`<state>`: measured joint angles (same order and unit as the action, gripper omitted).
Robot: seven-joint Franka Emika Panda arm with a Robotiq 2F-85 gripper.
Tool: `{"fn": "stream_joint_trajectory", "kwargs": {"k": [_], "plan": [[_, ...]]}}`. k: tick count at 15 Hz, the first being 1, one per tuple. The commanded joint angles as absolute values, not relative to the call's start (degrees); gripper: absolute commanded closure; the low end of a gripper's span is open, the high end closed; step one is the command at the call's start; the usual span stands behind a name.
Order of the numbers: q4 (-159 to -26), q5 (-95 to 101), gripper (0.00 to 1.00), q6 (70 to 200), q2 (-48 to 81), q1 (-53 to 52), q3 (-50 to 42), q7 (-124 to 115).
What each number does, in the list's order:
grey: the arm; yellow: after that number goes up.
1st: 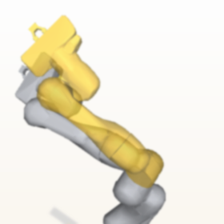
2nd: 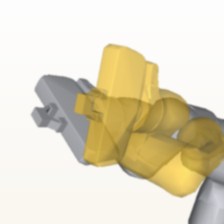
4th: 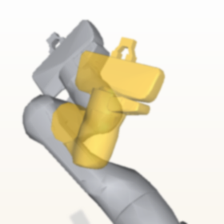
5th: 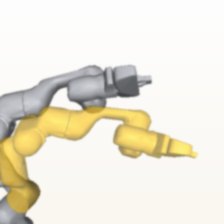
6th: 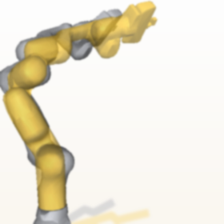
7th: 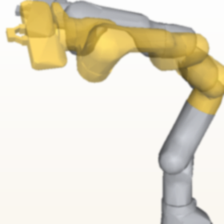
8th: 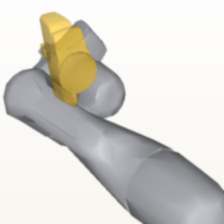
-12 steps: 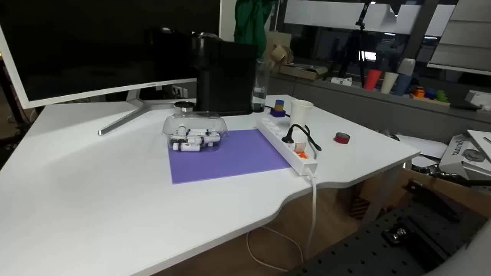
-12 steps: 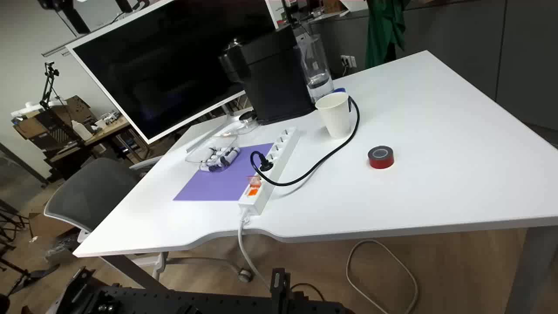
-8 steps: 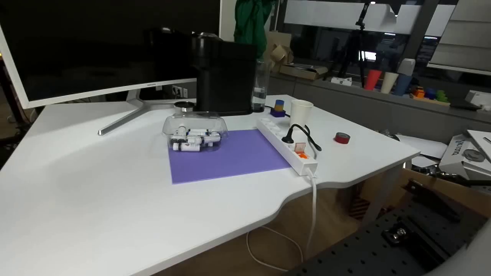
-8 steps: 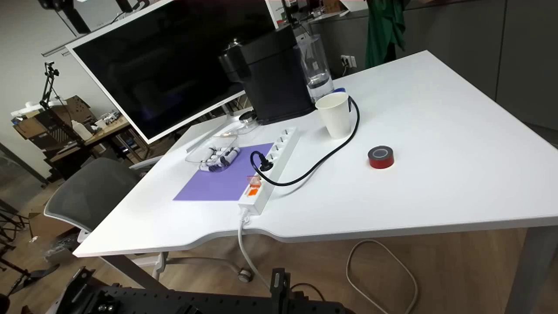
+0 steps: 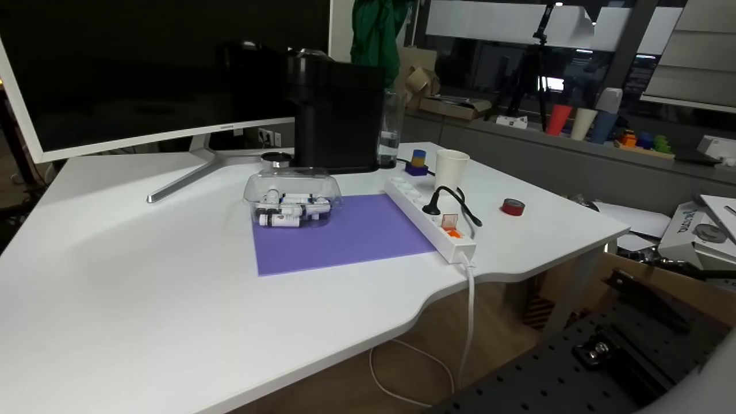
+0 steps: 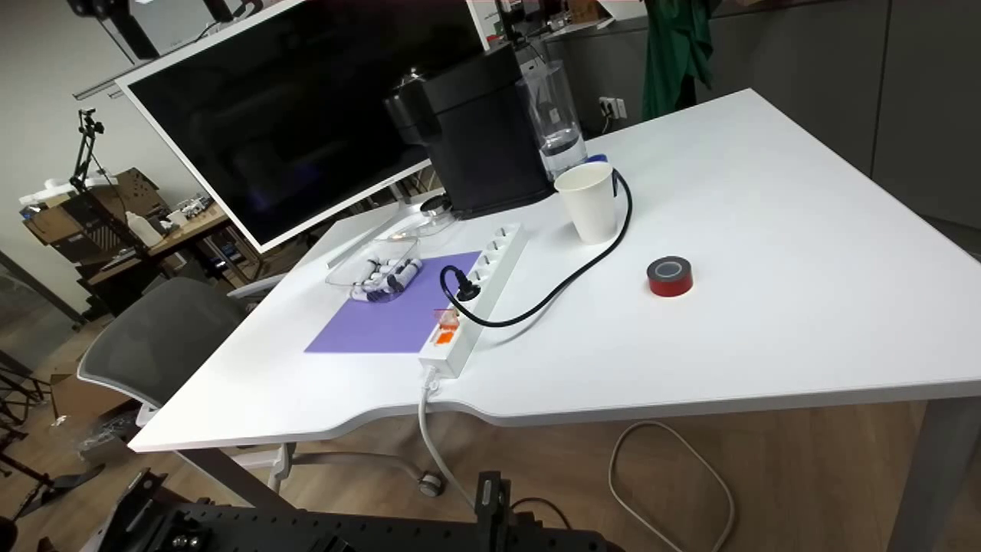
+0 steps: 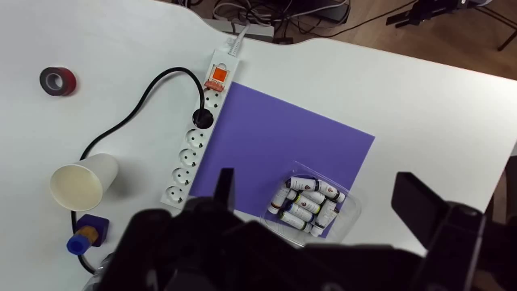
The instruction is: Switch on the main adapter switch
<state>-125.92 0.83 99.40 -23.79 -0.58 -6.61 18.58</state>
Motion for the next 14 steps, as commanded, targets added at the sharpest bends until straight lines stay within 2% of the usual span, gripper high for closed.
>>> {"fn": "stream_joint_trajectory", "kwargs": {"k": [1, 11, 14], "plan": [[-127.7, 1.4, 0.0, 102.1, -23.9, 0.1, -5.9, 17.1], [-142.6, 1.2, 0.0, 115.8, -21.2, 3.8, -6.2, 9.4], [-147.6, 1.6, 0.0, 124.0, -19.0, 5.4, -7.0, 8.4]]}}
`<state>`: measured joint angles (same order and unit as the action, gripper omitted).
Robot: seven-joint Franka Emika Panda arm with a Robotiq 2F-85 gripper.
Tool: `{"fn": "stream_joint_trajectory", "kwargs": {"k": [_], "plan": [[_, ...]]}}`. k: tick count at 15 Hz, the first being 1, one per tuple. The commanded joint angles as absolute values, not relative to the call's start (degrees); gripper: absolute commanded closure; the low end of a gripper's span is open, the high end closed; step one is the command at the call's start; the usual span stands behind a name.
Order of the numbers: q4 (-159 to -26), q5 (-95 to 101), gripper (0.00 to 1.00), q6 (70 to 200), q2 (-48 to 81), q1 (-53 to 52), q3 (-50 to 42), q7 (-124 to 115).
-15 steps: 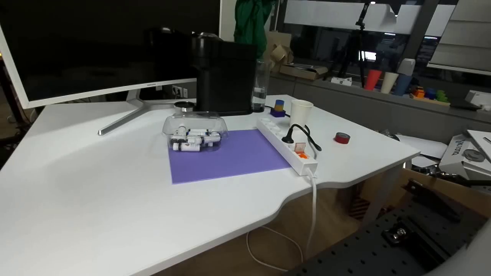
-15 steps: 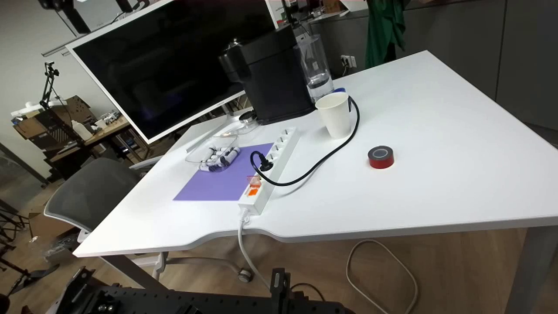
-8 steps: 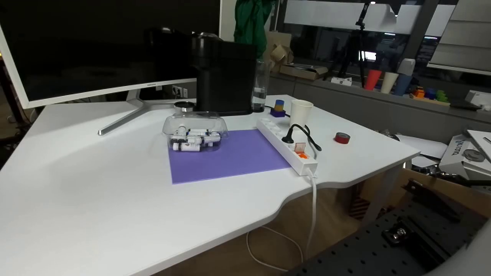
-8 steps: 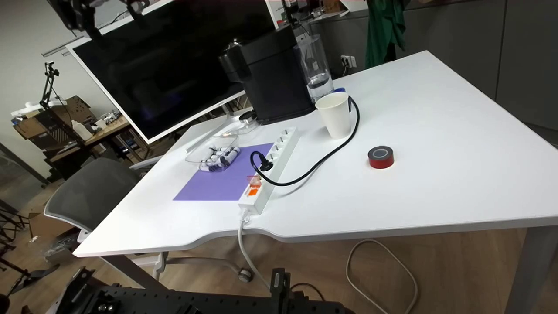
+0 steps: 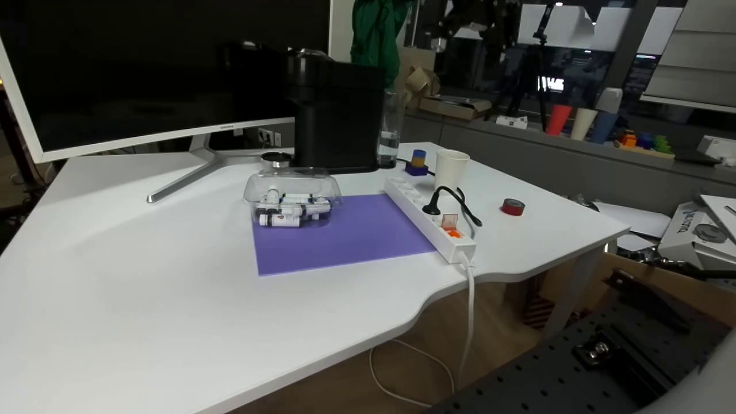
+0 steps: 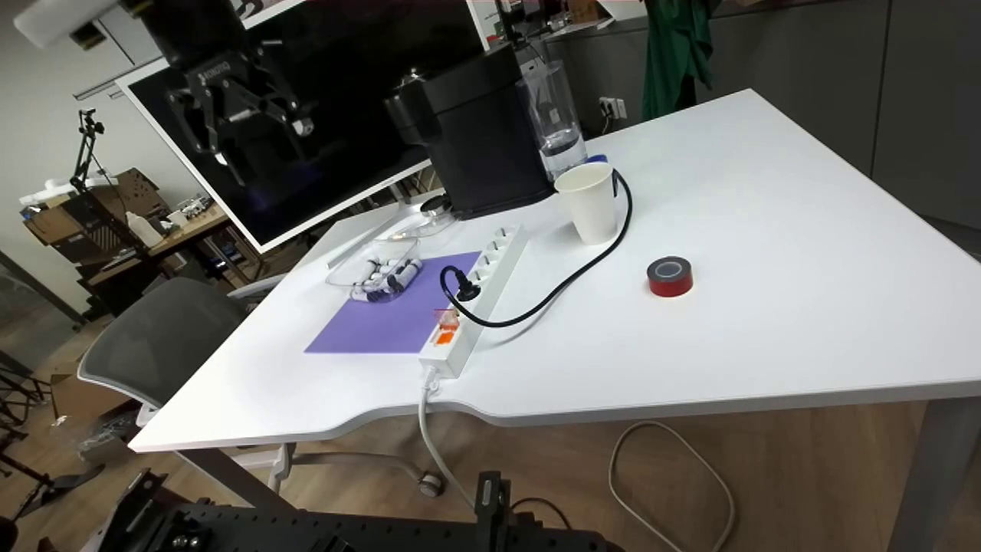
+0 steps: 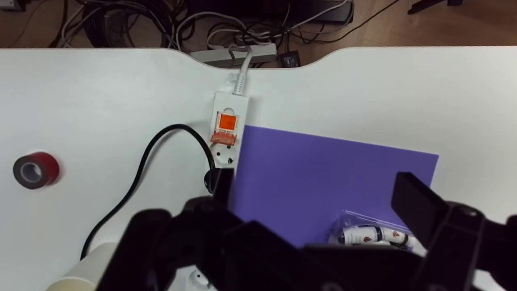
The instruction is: Switch on the main adapter switch
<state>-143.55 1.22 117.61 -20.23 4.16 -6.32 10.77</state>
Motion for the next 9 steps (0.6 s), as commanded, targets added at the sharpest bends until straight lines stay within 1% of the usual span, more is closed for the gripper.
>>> {"fn": "stream_joint_trajectory", "kwargs": {"k": [1, 4, 8, 9], "plan": [[-149.2, 2.0, 0.0, 127.5, -18.0, 5.8, -7.1, 8.3], [-153.4, 3.5, 0.0, 138.9, -13.7, 7.2, -6.9, 7.1], [-156.0, 4.1, 0.0, 148.6, -6.7, 8.5, -7.1, 4.6], [-156.2, 3.6, 0.25, 150.0, -5.4, 8.4, -7.2, 4.2]]}}
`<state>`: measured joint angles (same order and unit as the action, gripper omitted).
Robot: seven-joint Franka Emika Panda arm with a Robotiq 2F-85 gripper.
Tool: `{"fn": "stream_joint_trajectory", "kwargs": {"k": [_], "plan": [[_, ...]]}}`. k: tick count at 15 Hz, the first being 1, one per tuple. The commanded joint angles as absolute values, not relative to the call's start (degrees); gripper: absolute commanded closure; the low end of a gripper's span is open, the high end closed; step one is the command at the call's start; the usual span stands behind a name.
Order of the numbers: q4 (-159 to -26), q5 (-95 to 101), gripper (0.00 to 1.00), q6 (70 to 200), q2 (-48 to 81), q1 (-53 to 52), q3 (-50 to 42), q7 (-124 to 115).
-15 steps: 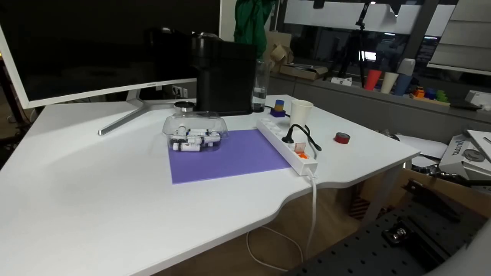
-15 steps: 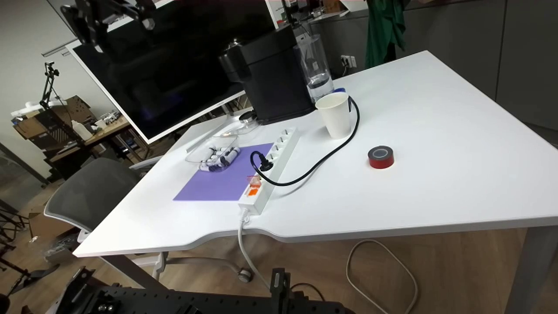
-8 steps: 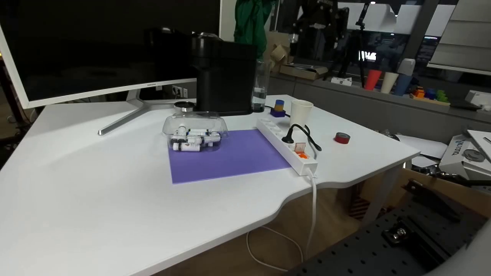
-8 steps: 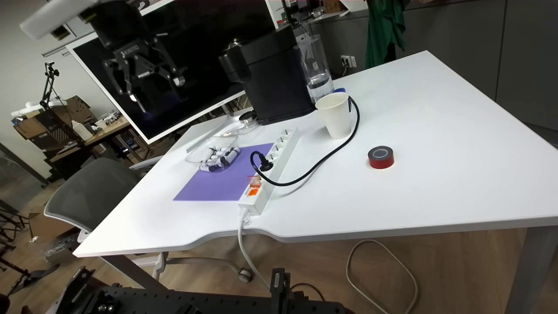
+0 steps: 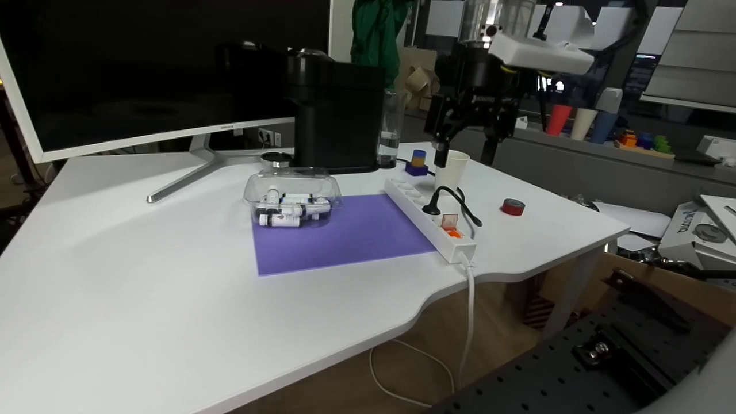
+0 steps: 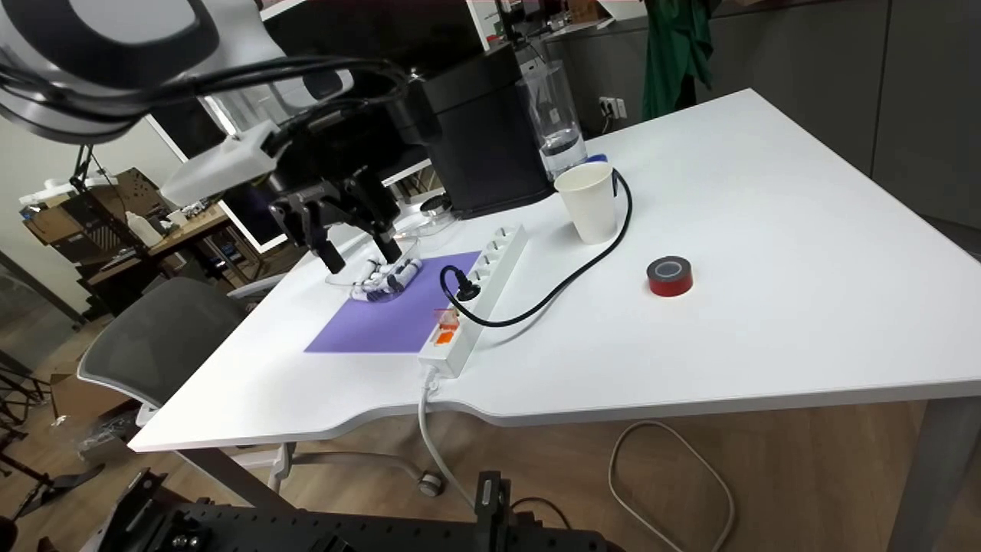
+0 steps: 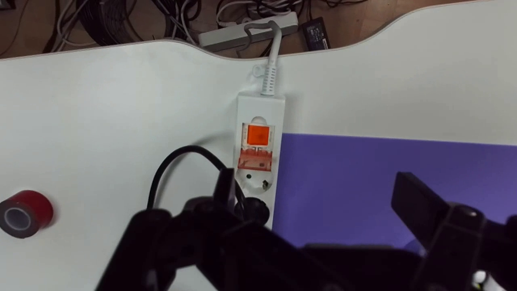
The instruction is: Switch on the main adapter switch
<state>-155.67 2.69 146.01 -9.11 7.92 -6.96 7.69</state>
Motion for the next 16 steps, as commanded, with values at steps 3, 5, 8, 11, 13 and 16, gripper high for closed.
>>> {"fn": "stream_joint_trajectory", "kwargs": {"k": [3, 5, 8, 11, 13, 16], "plan": [[-156.1, 2.6, 0.4, 152.8, -2.0, 8.4, -7.3, 3.1], [-156.1, 2.7, 0.55, 154.9, 0.5, 8.8, -7.9, 3.2], [-154.7, 0.6, 0.75, 156.0, 4.3, 8.9, -8.4, 4.3], [-152.9, -2.4, 0.95, 157.1, 7.5, 9.2, -8.4, 4.4], [-151.9, -3.3, 1.0, 157.3, 9.0, 9.4, -8.3, 4.2], [-153.0, -3.0, 0.99, 157.5, 8.3, 9.3, -8.1, 5.4]]}}
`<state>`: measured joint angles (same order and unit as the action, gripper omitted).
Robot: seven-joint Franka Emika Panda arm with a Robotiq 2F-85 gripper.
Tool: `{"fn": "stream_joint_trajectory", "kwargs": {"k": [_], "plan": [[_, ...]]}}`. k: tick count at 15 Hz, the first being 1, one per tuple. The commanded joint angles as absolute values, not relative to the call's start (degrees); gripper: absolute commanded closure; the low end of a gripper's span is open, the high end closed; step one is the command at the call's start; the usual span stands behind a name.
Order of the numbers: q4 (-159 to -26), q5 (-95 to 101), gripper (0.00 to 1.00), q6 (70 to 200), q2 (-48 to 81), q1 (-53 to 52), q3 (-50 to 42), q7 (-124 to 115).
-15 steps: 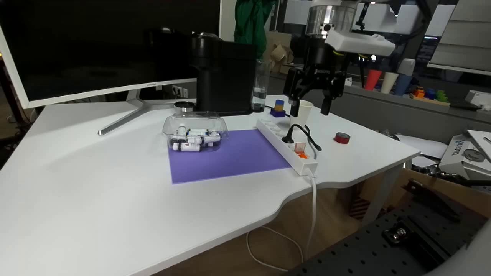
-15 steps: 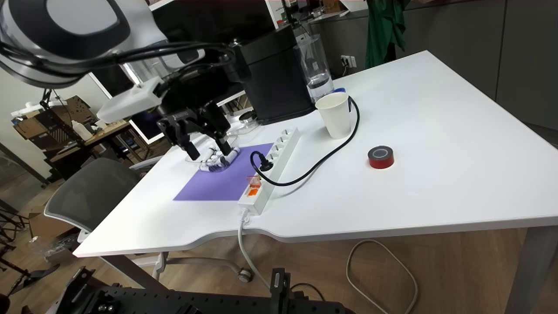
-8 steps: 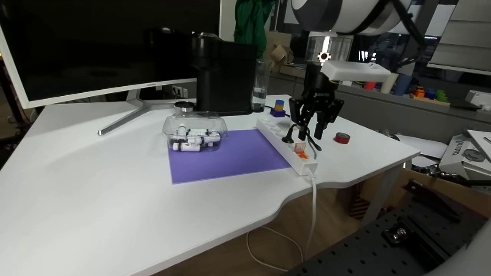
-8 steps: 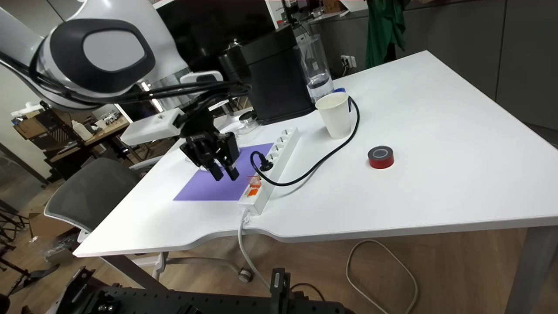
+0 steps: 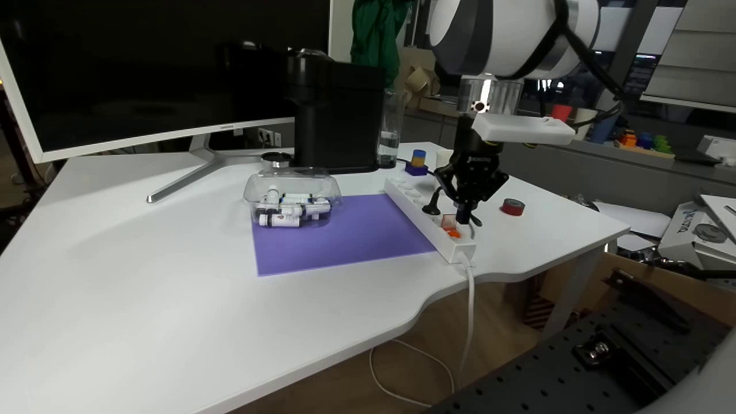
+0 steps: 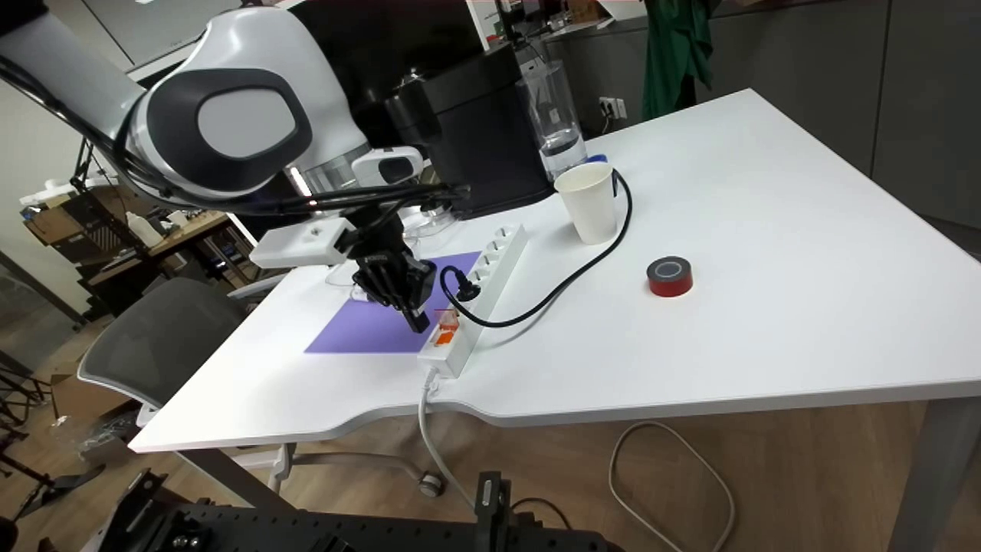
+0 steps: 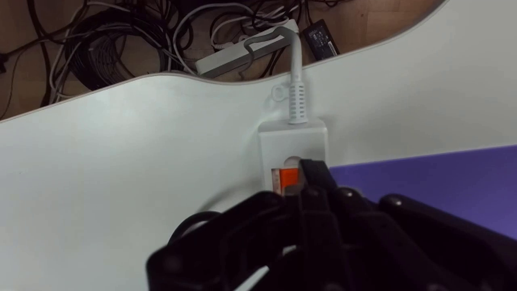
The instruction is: Switch on the main adapter switch
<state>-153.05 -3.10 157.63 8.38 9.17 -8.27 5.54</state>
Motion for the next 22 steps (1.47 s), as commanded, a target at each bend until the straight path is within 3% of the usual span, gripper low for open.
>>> {"fn": "stream_joint_trajectory", "kwargs": {"k": [1, 12, 22], "plan": [[-153.0, -2.9, 0.99, 157.5, 8.4, 9.3, -8.1, 5.4], [-152.8, 15.4, 1.0, 161.4, 9.5, 6.6, -12.4, -1.1], [-152.4, 12.4, 1.0, 168.4, 14.4, 5.5, -12.3, -0.5]]}}
